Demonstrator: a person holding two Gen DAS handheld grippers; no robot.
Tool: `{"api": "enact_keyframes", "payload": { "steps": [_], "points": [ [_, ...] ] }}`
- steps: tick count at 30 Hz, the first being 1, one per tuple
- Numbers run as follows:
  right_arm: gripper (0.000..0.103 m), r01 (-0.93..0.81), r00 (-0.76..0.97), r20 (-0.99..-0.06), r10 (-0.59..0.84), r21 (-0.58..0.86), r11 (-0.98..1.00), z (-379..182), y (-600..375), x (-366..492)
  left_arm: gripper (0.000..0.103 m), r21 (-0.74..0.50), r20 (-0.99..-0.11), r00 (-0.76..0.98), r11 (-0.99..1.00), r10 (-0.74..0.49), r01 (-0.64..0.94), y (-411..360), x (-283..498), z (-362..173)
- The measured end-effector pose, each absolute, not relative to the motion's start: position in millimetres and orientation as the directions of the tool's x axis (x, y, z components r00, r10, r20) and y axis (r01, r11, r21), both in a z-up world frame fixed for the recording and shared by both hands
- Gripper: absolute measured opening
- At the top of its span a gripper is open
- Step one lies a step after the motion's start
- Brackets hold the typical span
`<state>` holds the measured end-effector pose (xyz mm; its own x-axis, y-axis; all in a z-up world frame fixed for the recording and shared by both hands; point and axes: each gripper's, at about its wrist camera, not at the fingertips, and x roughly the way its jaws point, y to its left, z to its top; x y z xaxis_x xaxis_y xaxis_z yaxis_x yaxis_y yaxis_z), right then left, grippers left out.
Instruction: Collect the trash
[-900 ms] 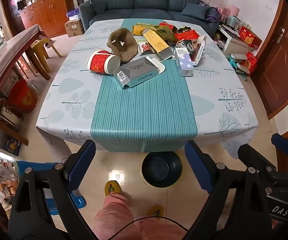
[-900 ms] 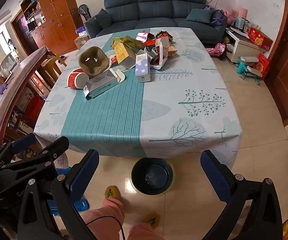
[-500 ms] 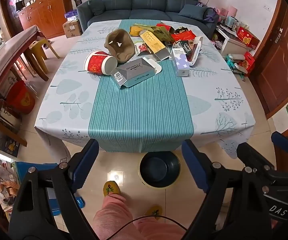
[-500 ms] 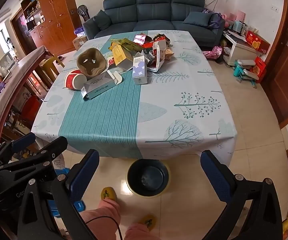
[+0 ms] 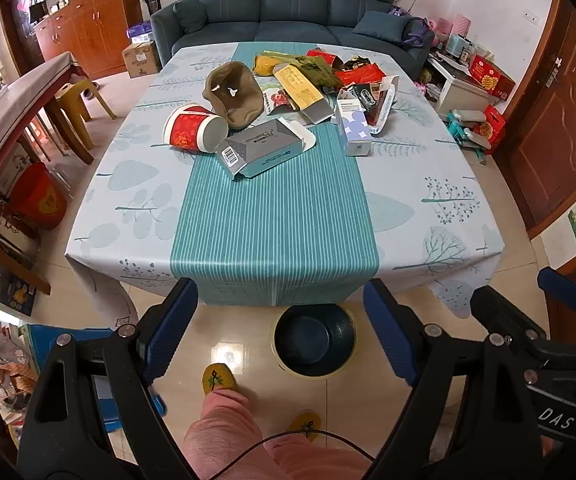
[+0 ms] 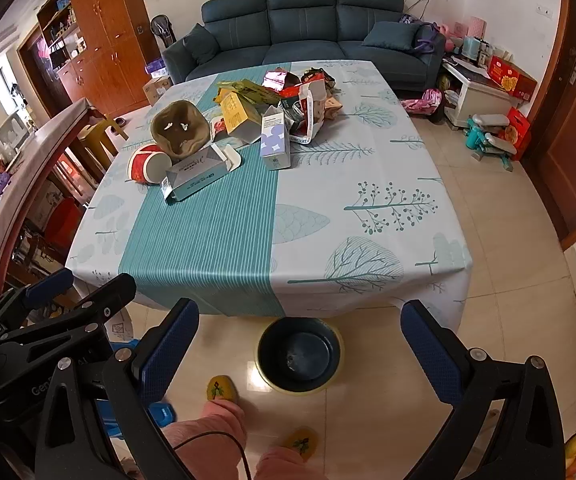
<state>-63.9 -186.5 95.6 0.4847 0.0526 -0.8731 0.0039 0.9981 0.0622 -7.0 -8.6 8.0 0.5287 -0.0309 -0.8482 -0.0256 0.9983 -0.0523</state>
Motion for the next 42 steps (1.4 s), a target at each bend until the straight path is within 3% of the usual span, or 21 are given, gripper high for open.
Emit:
{"api": "enact_keyframes", "payload": {
  "steps": [6, 11, 42],
  "points": [
    [0.1, -0.003, 0.489, -0.87, 0.059, 0.066, 0.998, 97.8, -185.6, -65.9, 0.083, -0.05, -0.846, 0.533, 0.998, -0.029, -0.025, -10.2, -6.3, 8.6],
    [0.082, -0.015, 0.476, -0.876, 0.076, 0.078, 0.997, 95.5, -183.9, -63.9, 0.083, -0.031, -0.843, 0.538, 0.999, -0.02, -0.013, -14.7, -5.7, 10.0],
    [0.082, -0.018, 0.514, -0.852, 0.105, 0.111, 0.994, 111.4, -183.8, -62.5, 0.083, -0.012, -0.814, 0.58, 1.0, -0.011, 0.002, -14.1, -7.3, 34.3]
  ]
}}
